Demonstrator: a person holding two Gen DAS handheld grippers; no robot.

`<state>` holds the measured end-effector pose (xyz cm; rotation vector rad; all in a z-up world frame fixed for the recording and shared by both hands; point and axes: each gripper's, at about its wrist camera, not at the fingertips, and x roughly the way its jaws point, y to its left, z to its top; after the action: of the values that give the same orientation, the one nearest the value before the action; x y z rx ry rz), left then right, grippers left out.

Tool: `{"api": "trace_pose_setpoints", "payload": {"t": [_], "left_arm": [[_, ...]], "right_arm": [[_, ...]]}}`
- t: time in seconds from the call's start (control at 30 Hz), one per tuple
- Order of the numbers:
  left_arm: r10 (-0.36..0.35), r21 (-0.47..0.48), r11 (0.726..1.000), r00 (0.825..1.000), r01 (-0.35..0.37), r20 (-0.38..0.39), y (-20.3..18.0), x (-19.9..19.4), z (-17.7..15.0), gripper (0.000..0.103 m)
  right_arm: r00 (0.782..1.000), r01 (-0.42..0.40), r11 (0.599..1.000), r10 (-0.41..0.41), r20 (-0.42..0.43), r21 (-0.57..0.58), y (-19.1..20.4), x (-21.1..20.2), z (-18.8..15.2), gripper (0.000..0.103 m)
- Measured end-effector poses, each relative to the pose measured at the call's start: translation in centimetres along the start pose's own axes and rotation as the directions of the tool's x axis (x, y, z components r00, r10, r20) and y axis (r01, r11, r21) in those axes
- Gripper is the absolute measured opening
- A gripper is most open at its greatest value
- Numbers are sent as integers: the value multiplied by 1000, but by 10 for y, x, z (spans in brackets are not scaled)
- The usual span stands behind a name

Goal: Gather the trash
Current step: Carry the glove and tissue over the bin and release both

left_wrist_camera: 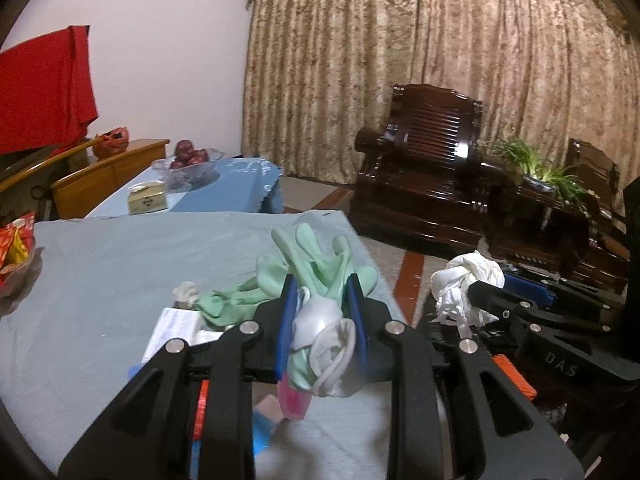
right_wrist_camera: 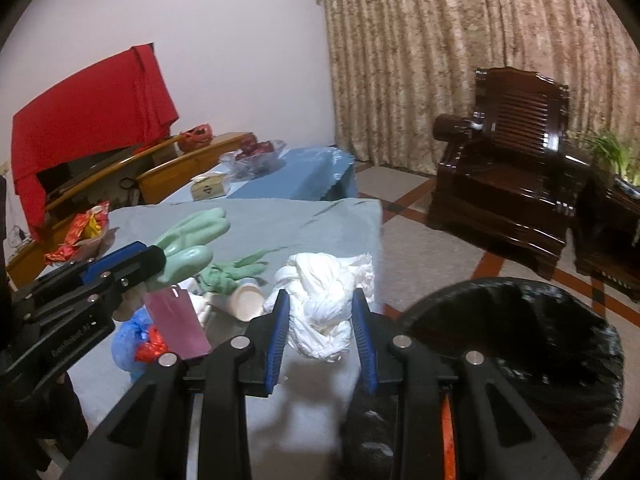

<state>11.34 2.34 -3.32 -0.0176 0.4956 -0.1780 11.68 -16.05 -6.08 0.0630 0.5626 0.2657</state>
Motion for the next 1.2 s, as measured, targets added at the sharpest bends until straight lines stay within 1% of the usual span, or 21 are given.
{"api": "trace_pose_setpoints", "payload": {"t": [0.2,0.33,0.57,0.8,0.87,0.9,0.93,0.97,1.0,1.03,1.1,1.13,1.17,1.2], "left_arm": [[-75,31,997,997,75,1,-37,6,-2,24],[-132,58,989,991,133,-9,-66,14,-5,24],[-235,90,967,970,239,-53,-113,35,-16,24],[-297,120,944,950,307,-99,-148,53,-29,22],[-316,125,935,941,331,-125,-158,61,-34,22],[-320,125,933,938,336,-134,-161,64,-36,23],[-331,122,929,932,349,-147,-164,69,-39,26],[-337,122,926,928,357,-162,-167,74,-42,27],[-339,120,925,926,360,-165,-168,75,-43,32],[-345,117,923,924,366,-168,-168,76,-44,45],[-344,117,924,924,365,-168,-169,77,-46,51],[-342,118,924,924,364,-169,-168,77,-47,52],[-339,117,925,925,360,-170,-166,77,-47,55],[-332,115,929,928,353,-169,-163,76,-46,61]], "right_arm": [[997,76,996,-77,13,40,-40,-24,-5,31],[991,131,989,-133,19,72,-66,-37,-10,31],[975,218,969,-220,5,118,-107,-56,-23,31],[955,295,942,-293,-35,160,-142,-63,-42,31],[952,306,938,-302,-51,165,-149,-62,-47,31],[949,316,934,-310,-62,168,-153,-61,-49,34],[945,326,930,-319,-70,172,-155,-60,-52,36],[943,333,927,-324,-76,174,-159,-60,-55,36],[941,337,925,-328,-79,175,-160,-59,-55,41],[939,344,922,-335,-82,176,-162,-59,-57,49],[936,351,919,-342,-82,182,-164,-61,-59,57],[935,354,917,-345,-81,182,-166,-63,-61,64],[934,358,916,-349,-80,182,-166,-63,-62,71],[932,362,914,-355,-72,180,-165,-65,-61,81]]}}
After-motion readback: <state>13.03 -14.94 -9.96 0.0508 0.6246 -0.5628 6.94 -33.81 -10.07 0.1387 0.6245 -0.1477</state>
